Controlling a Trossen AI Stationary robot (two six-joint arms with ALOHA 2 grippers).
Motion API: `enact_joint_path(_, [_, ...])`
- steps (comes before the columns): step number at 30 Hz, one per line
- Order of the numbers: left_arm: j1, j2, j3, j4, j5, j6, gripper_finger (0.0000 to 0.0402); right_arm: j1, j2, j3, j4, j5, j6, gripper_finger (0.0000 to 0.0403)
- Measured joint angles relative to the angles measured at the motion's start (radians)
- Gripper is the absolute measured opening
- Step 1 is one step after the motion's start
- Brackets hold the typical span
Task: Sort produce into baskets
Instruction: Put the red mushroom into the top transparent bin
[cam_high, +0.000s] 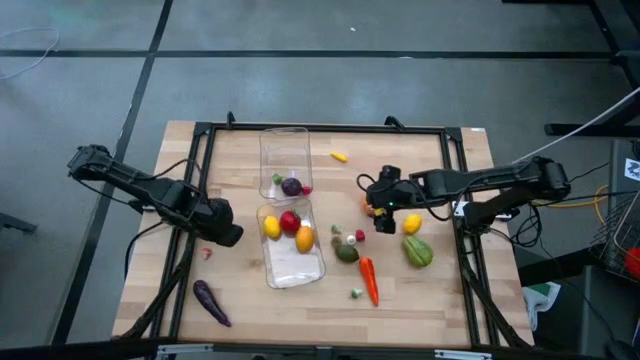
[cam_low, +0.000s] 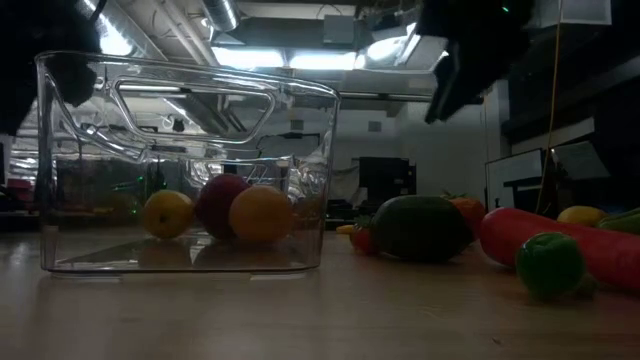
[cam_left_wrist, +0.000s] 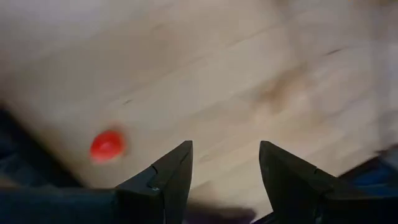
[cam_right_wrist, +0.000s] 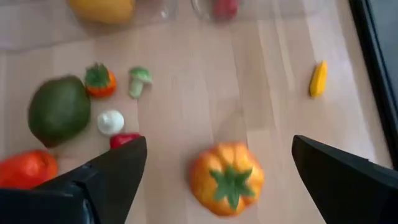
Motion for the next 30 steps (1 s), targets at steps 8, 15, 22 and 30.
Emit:
enact_joint_path(8, [0.000,0.135,0.000,-0.067,0.084,0.042,0.0180,0.000,-0.085,-0.139,0.013,-0.001,0.058,0.0397])
enact_joint_path(15, [-0.001,0.219,0.000,-0.113,0.108,0.088,0.0180,0.000,-0.105,-0.197,0.015,-0.002,0.081,0.0397])
enact_joint_path(22, [-0.043,0.286,0.000,-0.115,0.106,0.039,0.0180,0.000,-0.106,-0.251,0.051,-0.003,0.134,0.0397])
enact_joint_path(30, [-0.098,0.384,0.000,-0.114,0.107,0.005,0.0180,0.000,-0.106,-0.290,0.094,-0.011,0.144,0.0397])
